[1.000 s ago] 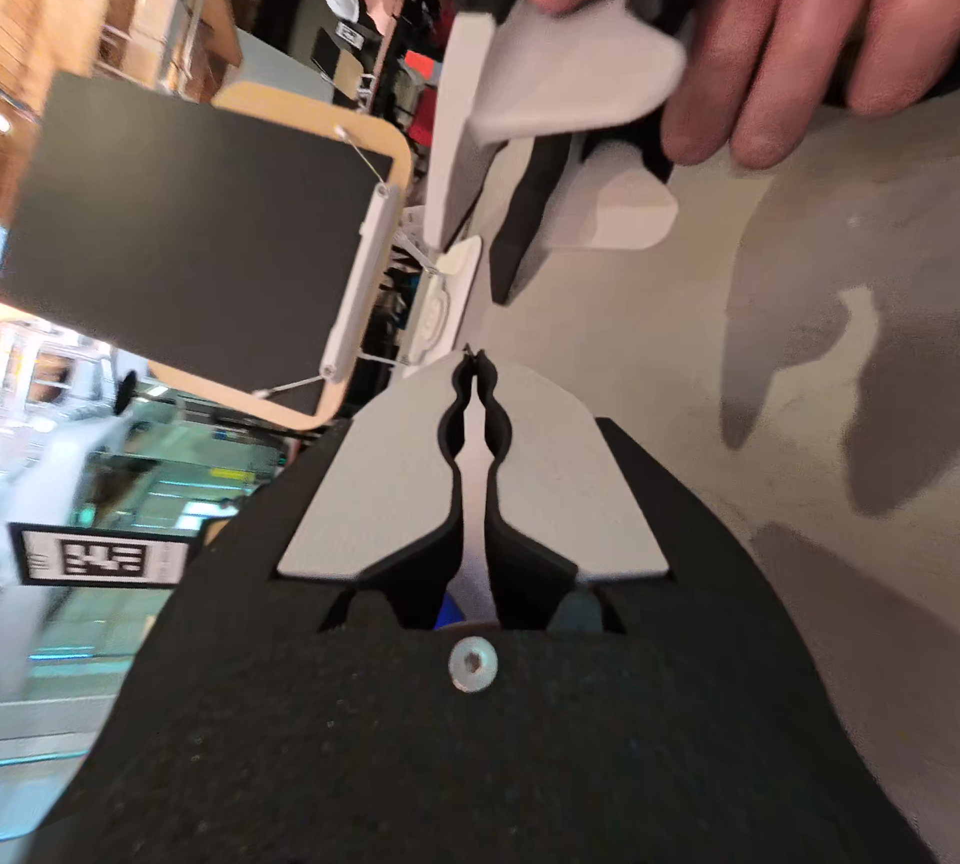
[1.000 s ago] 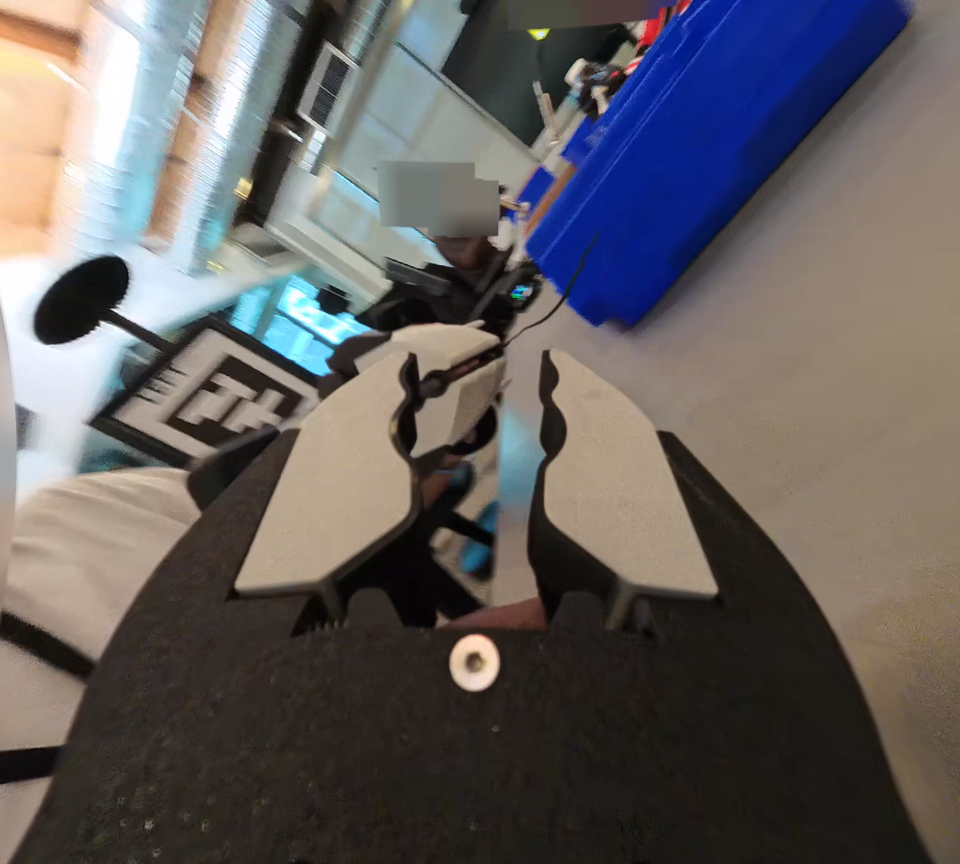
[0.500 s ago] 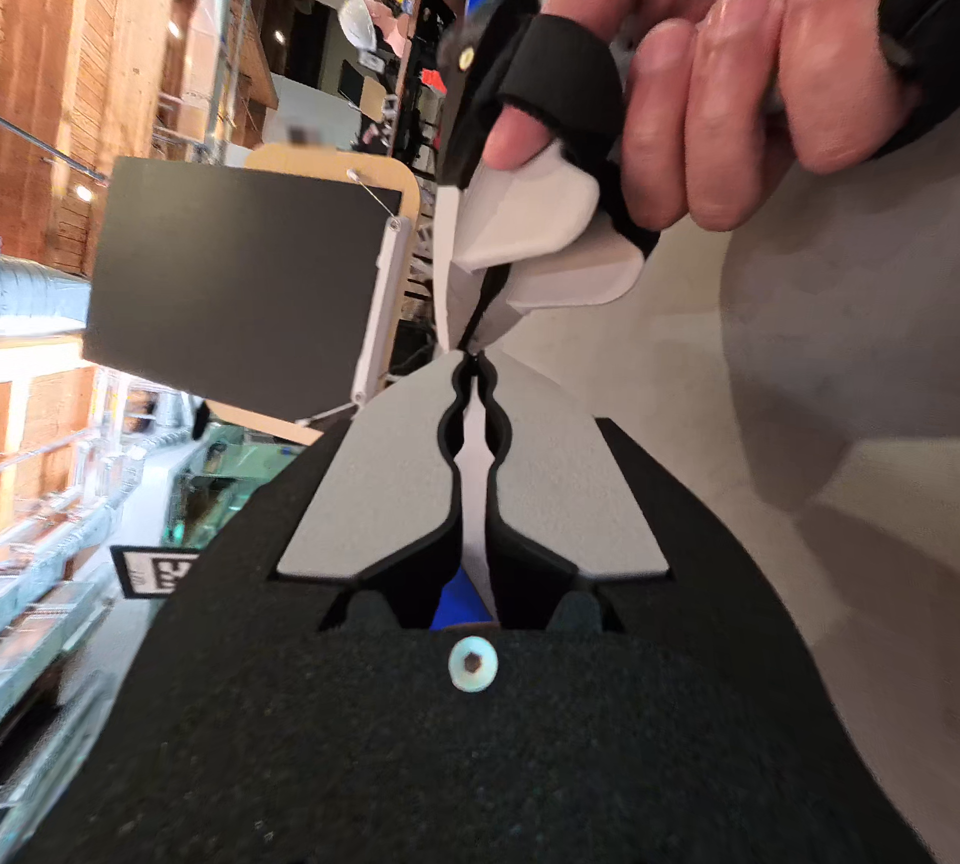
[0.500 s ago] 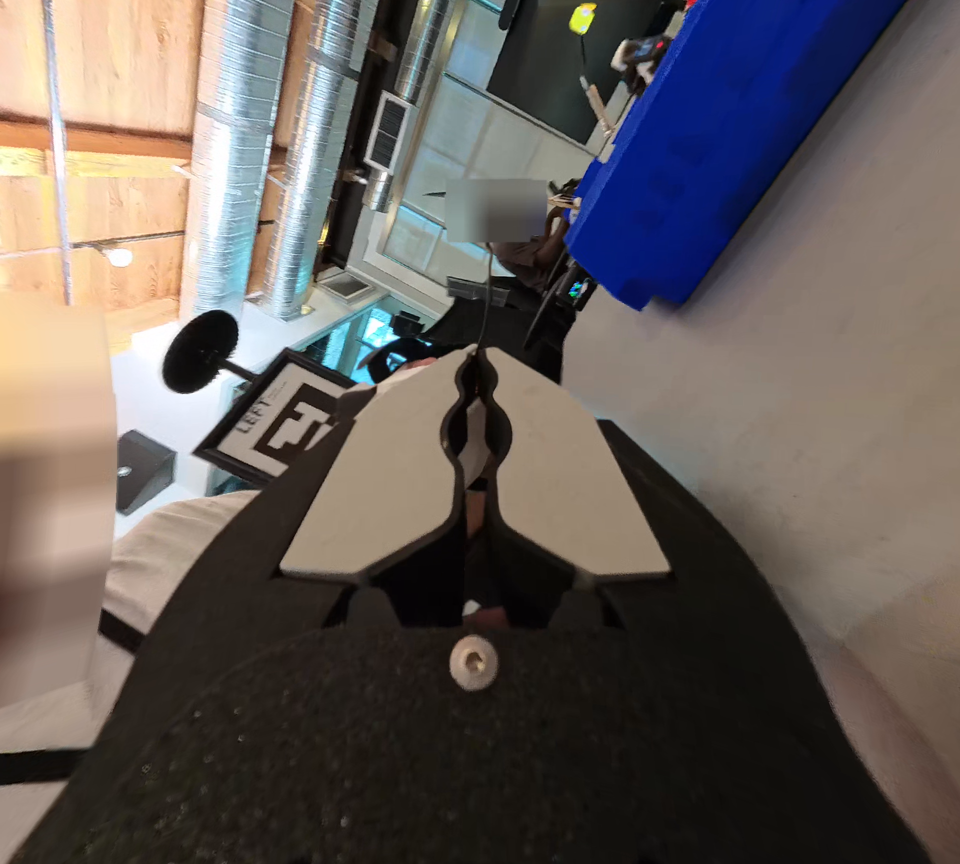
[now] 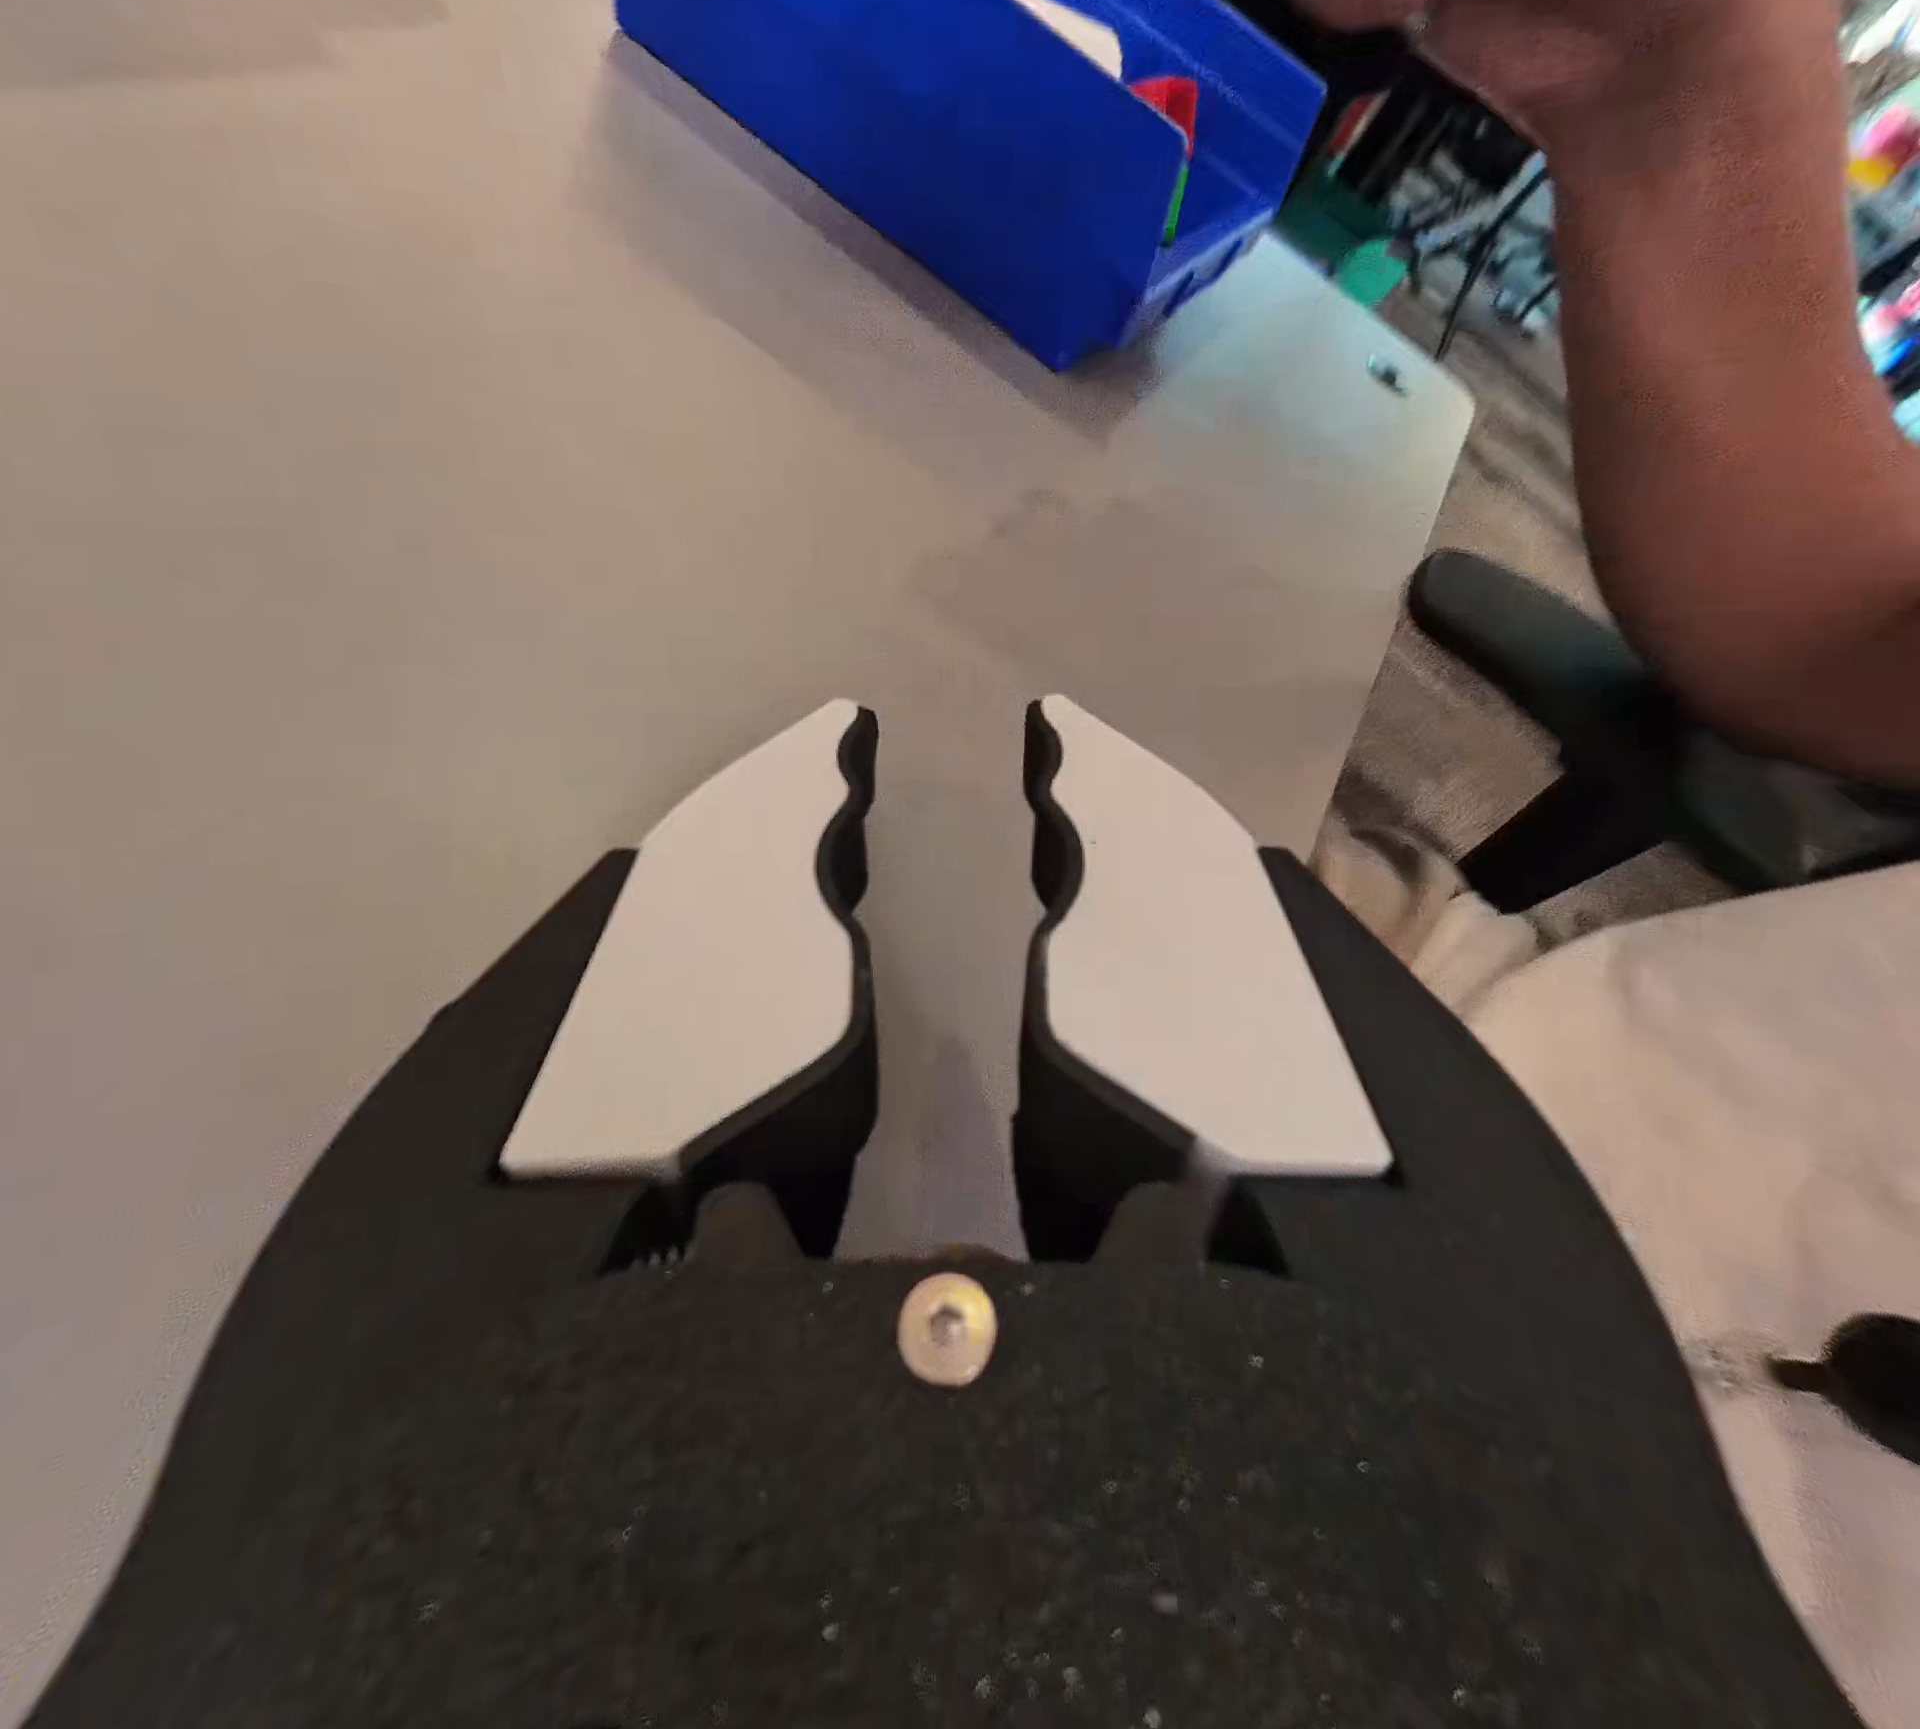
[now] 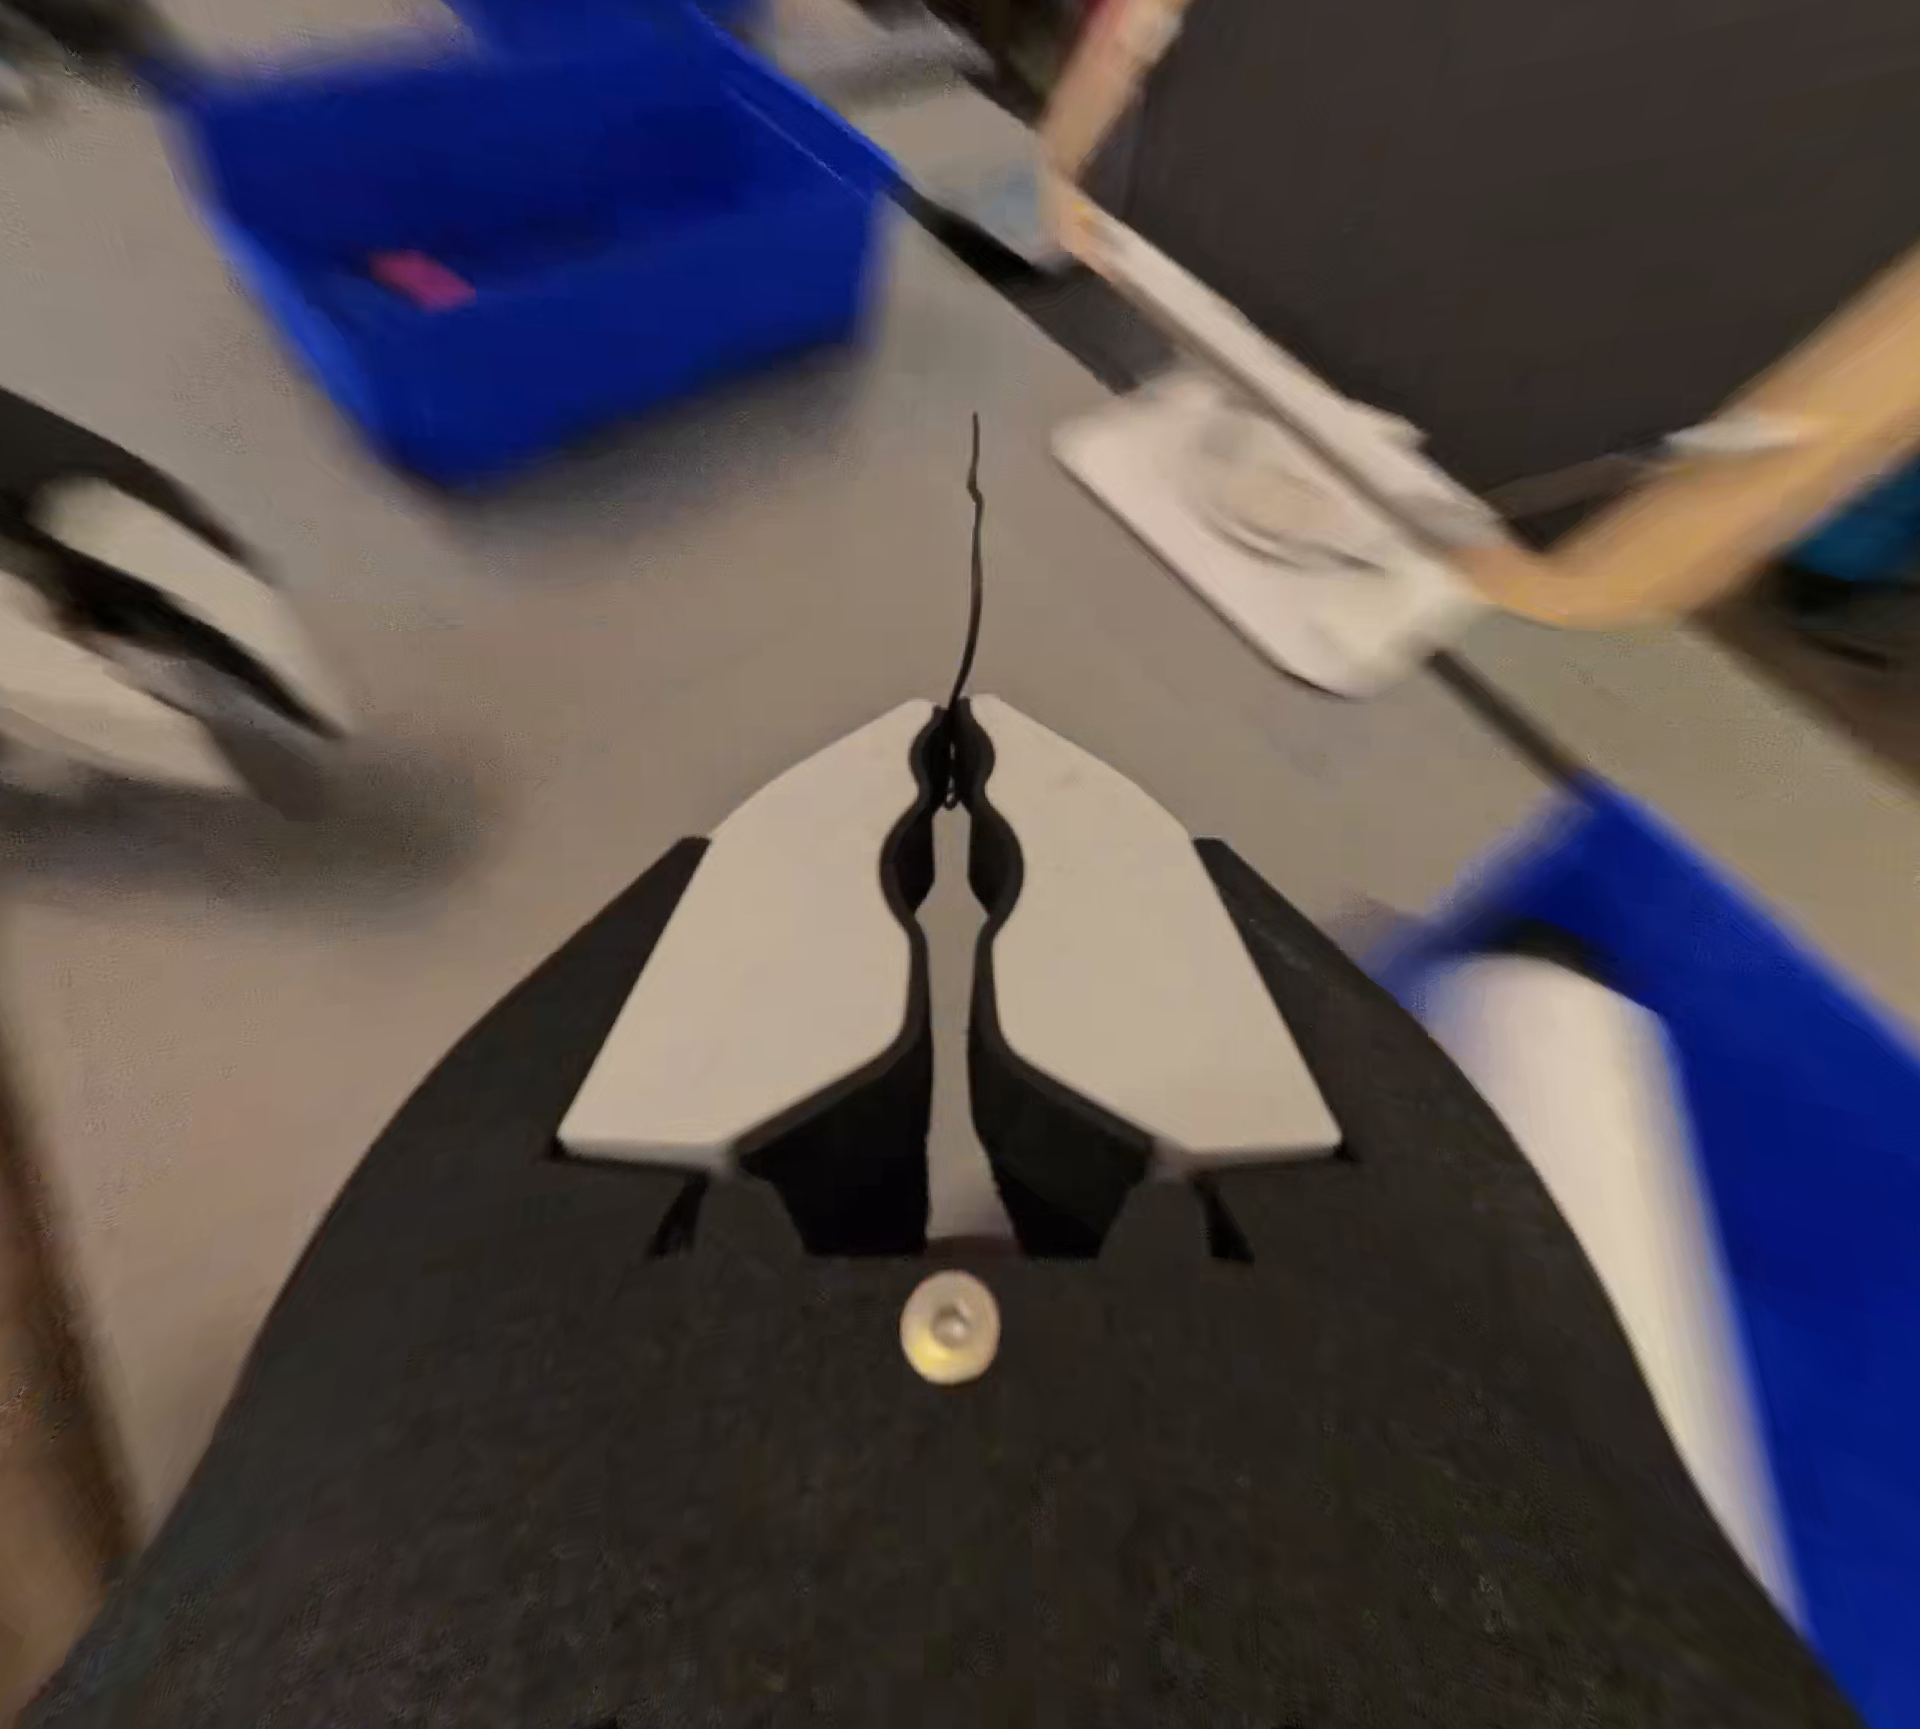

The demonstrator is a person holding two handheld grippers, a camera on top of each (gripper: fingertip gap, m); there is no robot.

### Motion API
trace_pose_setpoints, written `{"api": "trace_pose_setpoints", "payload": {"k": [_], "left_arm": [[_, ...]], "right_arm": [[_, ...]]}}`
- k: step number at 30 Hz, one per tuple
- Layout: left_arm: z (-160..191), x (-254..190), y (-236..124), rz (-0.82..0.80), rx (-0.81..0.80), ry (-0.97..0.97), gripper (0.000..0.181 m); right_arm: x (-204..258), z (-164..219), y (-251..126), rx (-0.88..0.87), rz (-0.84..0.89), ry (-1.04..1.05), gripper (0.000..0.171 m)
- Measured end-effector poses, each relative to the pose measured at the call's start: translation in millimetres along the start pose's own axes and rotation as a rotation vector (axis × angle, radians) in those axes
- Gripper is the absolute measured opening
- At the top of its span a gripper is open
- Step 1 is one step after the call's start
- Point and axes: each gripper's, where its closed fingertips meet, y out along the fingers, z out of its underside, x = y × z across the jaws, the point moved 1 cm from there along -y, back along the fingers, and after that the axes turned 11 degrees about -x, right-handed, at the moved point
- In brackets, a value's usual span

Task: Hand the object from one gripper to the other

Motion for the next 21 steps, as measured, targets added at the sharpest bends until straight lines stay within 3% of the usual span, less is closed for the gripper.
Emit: {"api": "trace_pose_setpoints", "payload": {"k": [2, 4, 7, 9, 15, 18, 21], "left_arm": [[-7.9, 1.1, -8.7, 0.027, -0.068, -0.092, 0.027], [-17.7, 0.7, -14.1, 0.074, -0.130, -0.187, 0.027], [-25.6, -6.1, -16.4, 0.187, -0.160, -0.342, 0.031], [-26.1, -8.1, -16.0, 0.197, -0.166, -0.341, 0.031], [8.7, 2.2, -11.3, 0.036, 0.013, -0.085, 0.037], [16.5, 2.1, -11.0, 0.025, 0.042, -0.061, 0.038], [19.6, 6.7, -14.7, -0.021, 0.048, -0.031, 0.042]], "right_arm": [[-61.4, 19.5, -42.5, 0.230, 0.195, -0.148, 0.000], [-104.0, 58.1, -80.7, 0.455, 0.274, -0.131, 0.000], [-132.7, 124.7, -110.8, 0.741, 0.216, -0.028, 0.000], [-142.3, 154.0, -112.1, 0.852, 0.148, 0.006, 0.000], [-150.4, 185.1, -102.9, 0.969, 0.041, 0.069, 0.000], [-147.4, 185.0, -94.3, 0.932, 0.011, 0.079, 0.001], [-148.1, 173.4, -100.0, 0.903, 0.045, 0.074, 0.019]]}}
